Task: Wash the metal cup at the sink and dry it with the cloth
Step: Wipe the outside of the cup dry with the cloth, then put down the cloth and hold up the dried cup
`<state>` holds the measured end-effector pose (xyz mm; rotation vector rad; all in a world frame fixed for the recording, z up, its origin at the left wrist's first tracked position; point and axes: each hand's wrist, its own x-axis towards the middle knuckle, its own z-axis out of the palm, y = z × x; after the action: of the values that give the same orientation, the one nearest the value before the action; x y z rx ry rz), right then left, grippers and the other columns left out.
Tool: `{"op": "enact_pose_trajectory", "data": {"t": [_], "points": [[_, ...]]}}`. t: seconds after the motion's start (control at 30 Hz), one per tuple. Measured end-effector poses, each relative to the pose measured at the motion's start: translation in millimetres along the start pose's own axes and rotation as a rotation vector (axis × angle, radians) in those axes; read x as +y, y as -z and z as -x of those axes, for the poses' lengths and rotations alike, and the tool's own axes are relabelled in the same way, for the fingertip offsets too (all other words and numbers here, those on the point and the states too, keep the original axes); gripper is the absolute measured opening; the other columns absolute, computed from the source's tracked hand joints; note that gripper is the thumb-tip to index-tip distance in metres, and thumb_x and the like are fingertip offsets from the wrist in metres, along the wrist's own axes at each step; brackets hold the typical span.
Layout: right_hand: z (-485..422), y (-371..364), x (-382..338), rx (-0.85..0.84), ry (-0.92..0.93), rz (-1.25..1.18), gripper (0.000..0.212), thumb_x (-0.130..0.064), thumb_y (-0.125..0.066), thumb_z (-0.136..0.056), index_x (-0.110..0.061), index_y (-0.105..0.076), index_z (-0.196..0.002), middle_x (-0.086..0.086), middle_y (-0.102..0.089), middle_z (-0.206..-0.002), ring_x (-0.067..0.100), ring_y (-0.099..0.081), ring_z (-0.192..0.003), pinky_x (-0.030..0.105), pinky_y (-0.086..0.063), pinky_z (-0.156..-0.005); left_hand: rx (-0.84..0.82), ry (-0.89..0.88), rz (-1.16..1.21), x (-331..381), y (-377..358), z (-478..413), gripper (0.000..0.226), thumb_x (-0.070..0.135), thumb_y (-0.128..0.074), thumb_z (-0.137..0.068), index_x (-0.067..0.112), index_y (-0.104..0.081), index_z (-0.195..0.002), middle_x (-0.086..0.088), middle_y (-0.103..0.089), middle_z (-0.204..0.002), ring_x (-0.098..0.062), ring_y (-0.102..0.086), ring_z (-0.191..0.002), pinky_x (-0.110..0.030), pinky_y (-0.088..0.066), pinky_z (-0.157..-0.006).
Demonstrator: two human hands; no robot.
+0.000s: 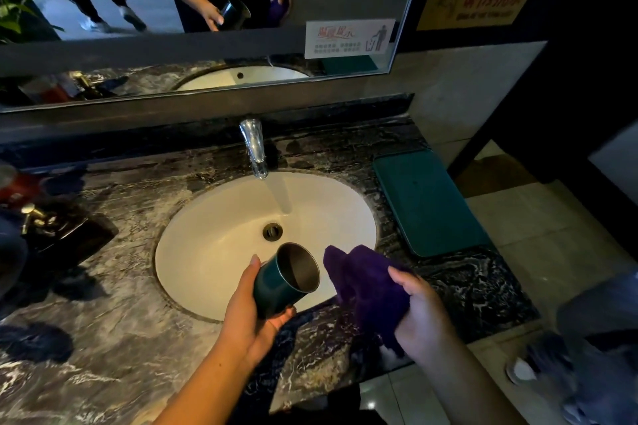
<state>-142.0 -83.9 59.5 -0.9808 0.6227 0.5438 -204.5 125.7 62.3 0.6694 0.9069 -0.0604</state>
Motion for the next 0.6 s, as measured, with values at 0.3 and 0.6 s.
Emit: {"op": "enact_pose_trajectory", "data": {"t": [0.3, 0.6], "points": [[7, 52, -45, -0.095, 0.117, -0.186, 0.033, -0.024, -0.066, -0.077, -0.011, -0.082, -0.102, 0.017, -0.075, -0.111, 0.033, -0.077, -0.093, 0.047, -0.064, -0.074, -0.041, 0.014, -0.015, -6, -5, 2, 0.030, 0.047, -0.055, -0.094, 0.020, -0.065, -0.102, -0.016, -0.066, -0.108, -0.031, -0.063, -0.091, -0.036, -0.050, -0.061], [7, 45, -52, -0.201, 0.439, 0.931, 0.051, -0.024, -0.056, -0.093, -0.034, -0.052, -0.143, -0.005, -0.056, -0.138, 0.014, -0.058, -0.122, 0.034, -0.049, -0.097, -0.062, 0.054, 0.086, -17, -9, 8, 0.029, 0.042, -0.055, -0.095, 0.017, -0.069, -0.097, -0.017, -0.068, -0.098, -0.030, -0.060, -0.084, -0.026, -0.051, -0.043]]}}
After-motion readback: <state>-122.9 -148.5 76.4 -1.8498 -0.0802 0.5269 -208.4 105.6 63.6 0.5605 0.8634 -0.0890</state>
